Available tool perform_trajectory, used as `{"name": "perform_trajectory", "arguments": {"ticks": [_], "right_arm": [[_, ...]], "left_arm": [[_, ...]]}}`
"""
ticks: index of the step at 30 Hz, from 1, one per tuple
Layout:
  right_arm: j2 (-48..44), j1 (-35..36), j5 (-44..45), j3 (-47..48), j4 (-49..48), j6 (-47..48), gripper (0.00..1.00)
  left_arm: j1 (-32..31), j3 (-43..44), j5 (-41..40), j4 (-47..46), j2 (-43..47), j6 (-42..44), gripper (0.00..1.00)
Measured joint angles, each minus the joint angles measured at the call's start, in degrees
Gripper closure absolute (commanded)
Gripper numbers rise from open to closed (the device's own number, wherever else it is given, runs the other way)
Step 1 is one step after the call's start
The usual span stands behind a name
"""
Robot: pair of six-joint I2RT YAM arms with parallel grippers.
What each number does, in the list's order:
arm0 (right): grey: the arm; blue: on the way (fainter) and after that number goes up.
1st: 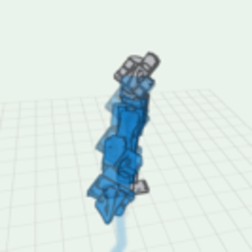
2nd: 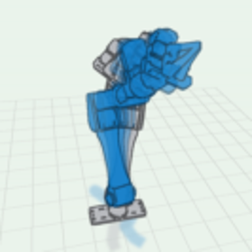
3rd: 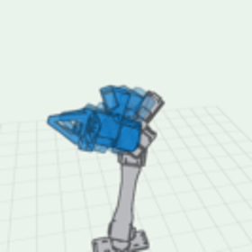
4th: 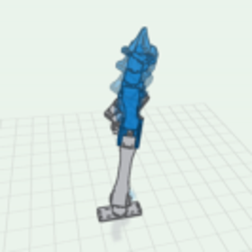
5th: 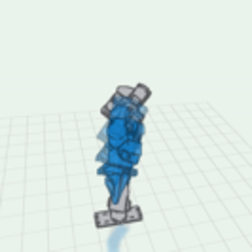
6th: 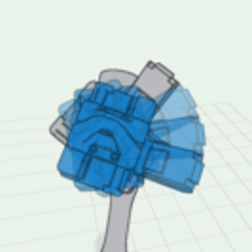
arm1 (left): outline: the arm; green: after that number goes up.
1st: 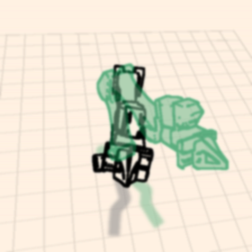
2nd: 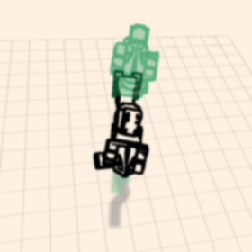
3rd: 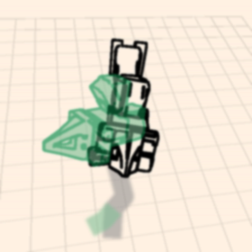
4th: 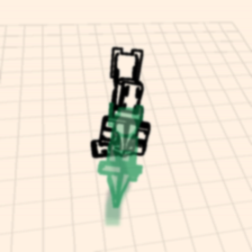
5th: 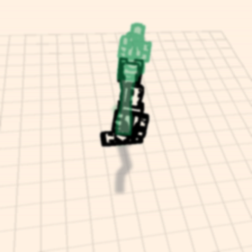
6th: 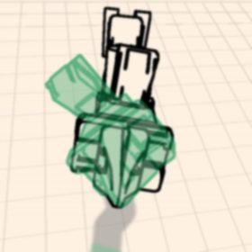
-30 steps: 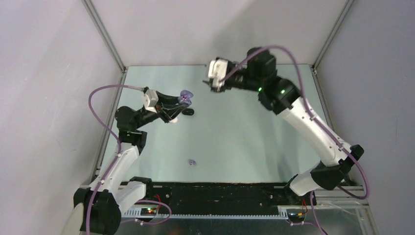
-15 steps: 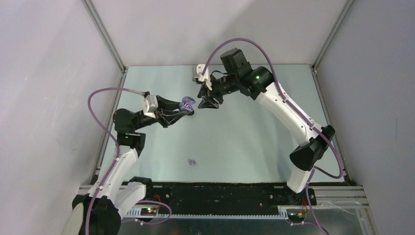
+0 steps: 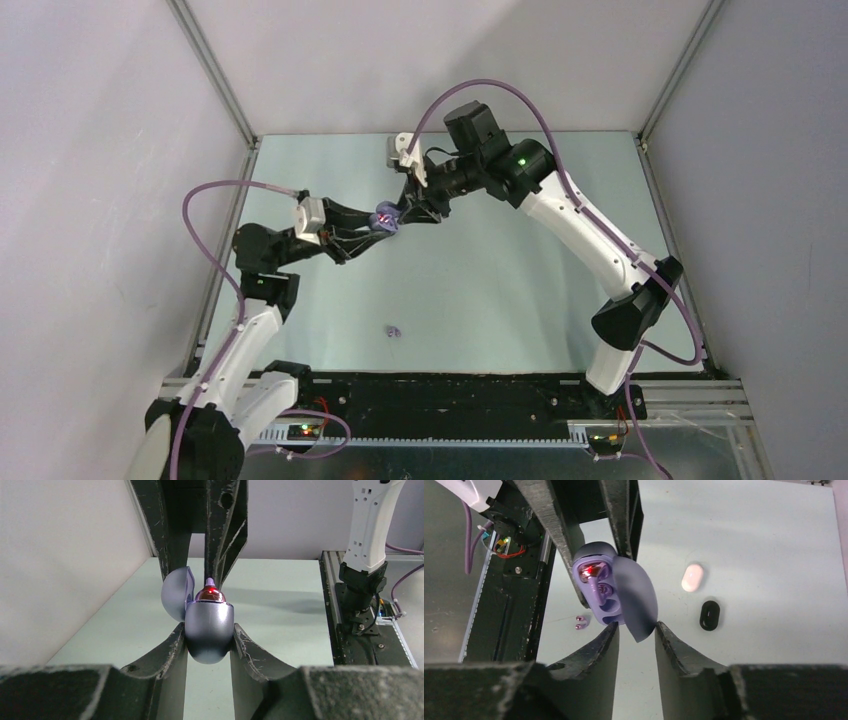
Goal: Insert the wireless bluetooth earbuds into the charging case
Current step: Adjust the charging case.
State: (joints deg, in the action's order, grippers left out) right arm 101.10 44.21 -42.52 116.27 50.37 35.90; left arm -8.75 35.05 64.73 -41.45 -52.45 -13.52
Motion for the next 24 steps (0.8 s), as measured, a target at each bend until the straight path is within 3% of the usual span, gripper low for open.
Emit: {"name": "perform_trajectory", "arguments": {"ticks": [6,7,8,11,13,24], "right_arm": [[0.0,-0.1,1.6,0.0,-1.2,-2.0,0.89],[0.0,0.0,2.1,0.0,-1.4,-2.0,0.9],[0.0,0.0,2.8,0.0,-1.5,-2.1,0.92],[0.0,0.6,6.1,0.0,-1.3,-1.4,0.96],[0.0,1.4,9.1,0.0,-0.8,-0.5,0.98],[0.1,7.6,27.0,0.0,6.8,8.7,1.0]], "left_arm": [[-0.8,0.0,-0.4,0.0,0.0,-0.1,0.97],[-1.0,0.0,-0.8,0.2,0.0,-0.2,0.93],[-1.0,0.0,-1.4,0.4,0.0,-0.2,0.81],[-1.4,0.0,-3.5,2.1,-0.1,-0.1,0.56],[-1.6,0.0,-4.4,3.9,-0.1,0.5,0.48],[-2.0,2.9,-4.4,28.8,-0.4,18.8,0.42]]}}
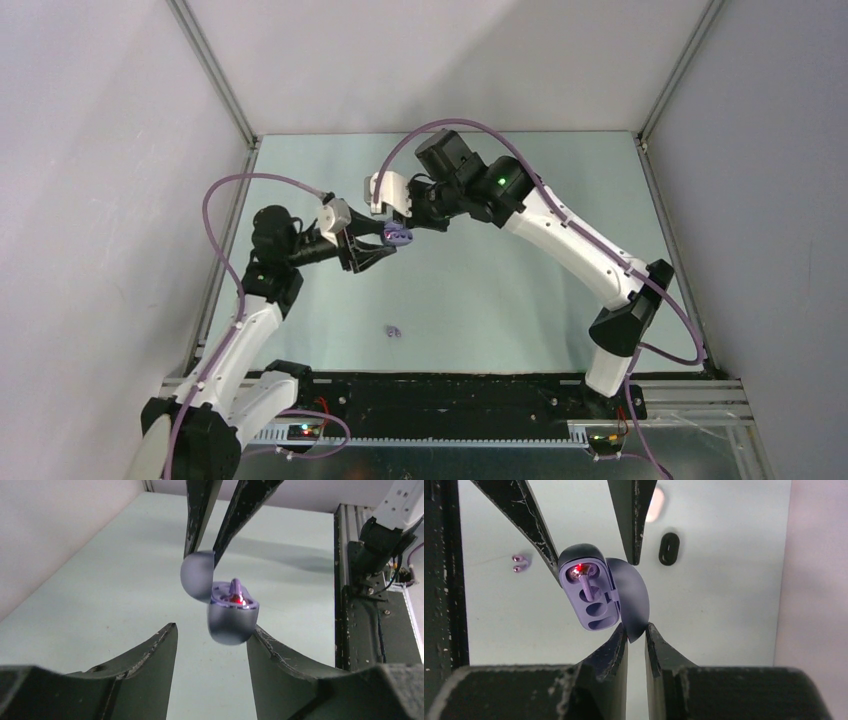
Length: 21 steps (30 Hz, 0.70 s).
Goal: Insert the wireless bluetooth earbuds into the charging case
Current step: Adjust the charging case.
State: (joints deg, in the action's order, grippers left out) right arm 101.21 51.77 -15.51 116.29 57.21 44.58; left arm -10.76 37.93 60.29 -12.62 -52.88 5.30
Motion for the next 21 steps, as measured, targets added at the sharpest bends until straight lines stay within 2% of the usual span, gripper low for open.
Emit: {"name": "perform_trajectory", "arguments": {"ticks": [4,7,11,12,14,16,21], "right_arm": [[0.6,0.4,2.8,0.9,2.1,1.7,1.0],[1.4,0.4,4.0,2.1,3.4,2.3,1.0],[2.9,0.5,5.4,4.6,4.8,2.6,1.0],[3.3,0.5,5.8,5.2,5.1,2.6,1.0],[3.9,0.7,6.4,5.9,5.3,2.6,1.0],[4.5,1.0,7.3,6.4,5.6,2.6,1.0],[5.3,1.6,9.2,7.2,6.0,2.6,1.0]], "left_arm": [[0.0,0.1,0.1,3.2,-1.0,3.0,0.46],[0.0,0.1,0.3,4.0,-1.8,4.1,0.45],[0.0,0.1,0.6,3.9,-1.8,4.3,0.39],[0.0,0.1,0.6,3.9,-1.8,4.2,0.3],[0.0,0.1,0.5,3.5,-1.8,3.8,0.26],[0.0,0.1,0.1,2.3,-1.8,1.8,0.24],[-0.2,0.2,-3.3,-1.5,-1.9,-4.5,0.29]]}}
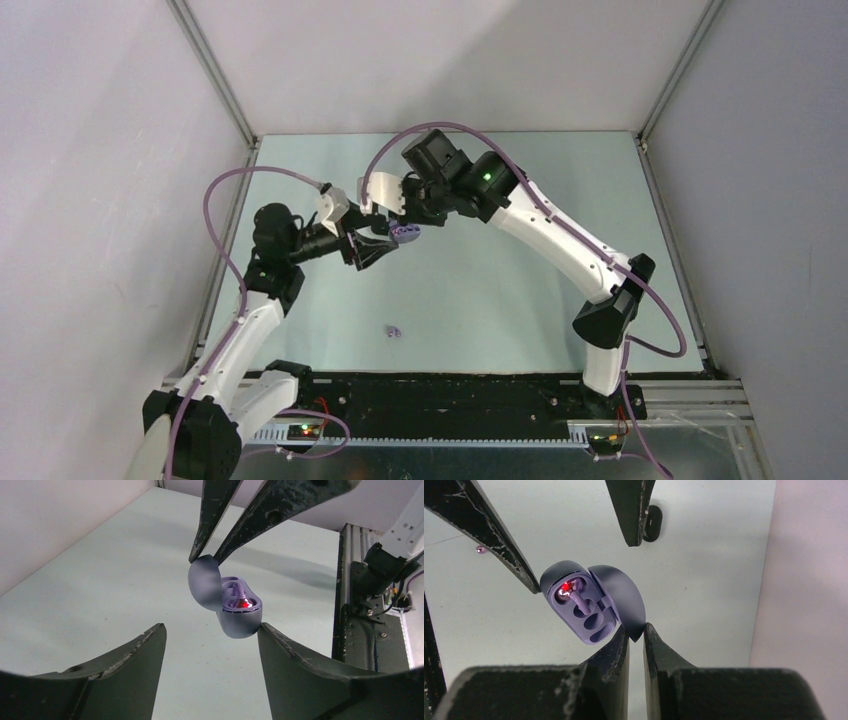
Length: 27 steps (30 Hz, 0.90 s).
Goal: Insert the wireless bluetooth earbuds into the charging case
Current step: Adjust the charging case.
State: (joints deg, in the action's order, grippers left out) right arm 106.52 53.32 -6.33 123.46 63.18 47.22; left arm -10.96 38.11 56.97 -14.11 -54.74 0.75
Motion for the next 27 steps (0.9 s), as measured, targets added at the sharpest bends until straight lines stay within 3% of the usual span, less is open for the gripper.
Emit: {"name": "perform_trajectory", "arguments": {"ticks": [20,27], "right_arm": [[1.1,1.0,5.5,1.3,-0.5,-1.5,1.0],[1.1,1.0,6.1,1.6,-0.4,-1.8,1.0]], "left_arm": [[-2.8,2.6,-0.8,-4.6,-4.9,-11.3,0.49],[-3.0,2.7,-0.8,-4.6,-5.1,-11.3,0.48]]}}
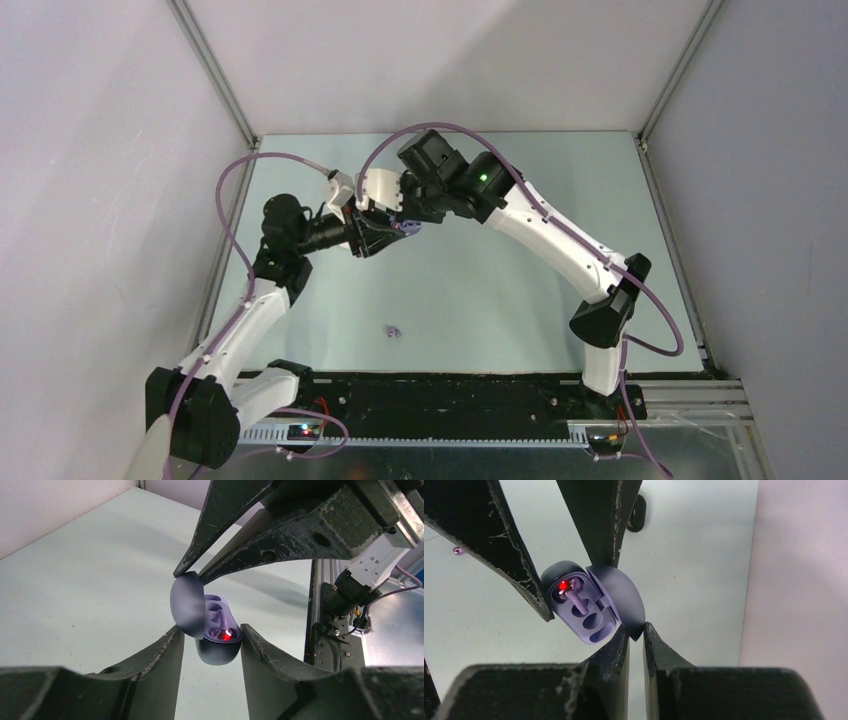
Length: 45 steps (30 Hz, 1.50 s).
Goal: Insert the wireless bluetooth earbuds into the charging case
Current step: Adjust the charging case.
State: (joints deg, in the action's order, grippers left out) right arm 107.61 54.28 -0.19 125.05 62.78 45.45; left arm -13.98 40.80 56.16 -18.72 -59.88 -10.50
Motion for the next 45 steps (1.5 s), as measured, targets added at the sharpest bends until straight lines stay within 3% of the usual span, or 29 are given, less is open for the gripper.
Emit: {"name": "perform_trajectory", "arguments": {"ticks": [6,10,23,35,42,45], "right_arm": [[0.0,0.0,0.2,0.0,0.2,-0.6,1.0],[0.0,0.0,0.2,0.1,0.6,-0.7,1.0],[0.0,0.0,2.8,0.2,1.3,-0.7,1.0],[0.4,-0.2,3.5,1.2,-1.6,-5.0,1.0],[0.4,-0.3,3.8,1.4,-1.9,-5.6,1.0],[0.5,-0.3,3.9,1.4,-2.0,-5.7,1.0]], "left_arm": [[0.0,0.3,-0.2,0.0,-0.5,1.1,0.36],[0.0,0.3,-0.3,0.1,-0.6,2.4,0.34],[0.3,0.9,-0.4,3.7,-1.0,6.4,0.42],[-0.4,-4.2,2.4,-16.1,-1.3,0.2,0.5],[-0.4,-4.3,1.9,-17.2,-1.3,0.5,0.57],[-0.4,-4.1,0.4,-15.7,-1.3,1.7,0.51]]}}
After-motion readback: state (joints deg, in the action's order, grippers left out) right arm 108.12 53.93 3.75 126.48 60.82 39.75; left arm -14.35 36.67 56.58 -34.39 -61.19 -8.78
